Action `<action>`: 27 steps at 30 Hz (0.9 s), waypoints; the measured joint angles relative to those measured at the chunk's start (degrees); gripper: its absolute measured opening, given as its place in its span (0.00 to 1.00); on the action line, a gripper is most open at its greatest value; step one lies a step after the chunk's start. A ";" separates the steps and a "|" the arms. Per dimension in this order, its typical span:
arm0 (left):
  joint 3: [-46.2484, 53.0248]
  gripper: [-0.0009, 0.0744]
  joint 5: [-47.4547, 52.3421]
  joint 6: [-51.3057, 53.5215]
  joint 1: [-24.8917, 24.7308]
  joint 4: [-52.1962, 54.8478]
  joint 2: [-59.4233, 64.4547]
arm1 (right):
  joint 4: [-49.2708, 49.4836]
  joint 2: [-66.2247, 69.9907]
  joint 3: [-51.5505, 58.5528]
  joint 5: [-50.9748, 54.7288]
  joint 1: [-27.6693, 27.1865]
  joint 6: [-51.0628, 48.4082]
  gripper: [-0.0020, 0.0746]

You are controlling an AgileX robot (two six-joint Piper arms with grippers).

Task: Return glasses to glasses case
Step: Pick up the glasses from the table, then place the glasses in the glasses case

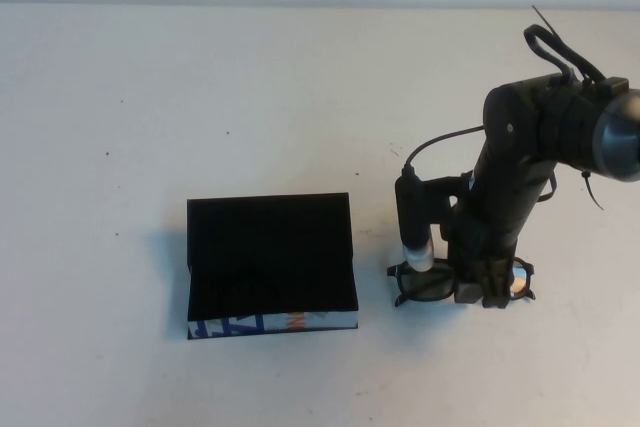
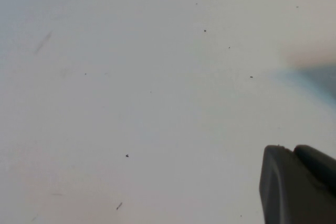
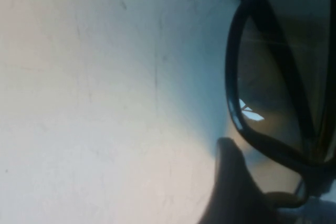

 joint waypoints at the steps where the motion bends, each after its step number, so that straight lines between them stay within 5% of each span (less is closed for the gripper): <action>1: 0.00 0.01 0.00 0.00 0.00 0.00 0.00 | 0.00 0.00 0.00 0.13 0.00 0.00 0.48; 14: 0.00 0.01 0.00 0.00 0.00 0.00 0.00 | -1.05 -0.23 0.00 3.46 0.00 0.00 0.13; 27: 0.00 0.01 0.00 0.00 0.00 0.00 0.00 | -1.97 -7.31 -1.85 8.69 3.90 0.00 0.12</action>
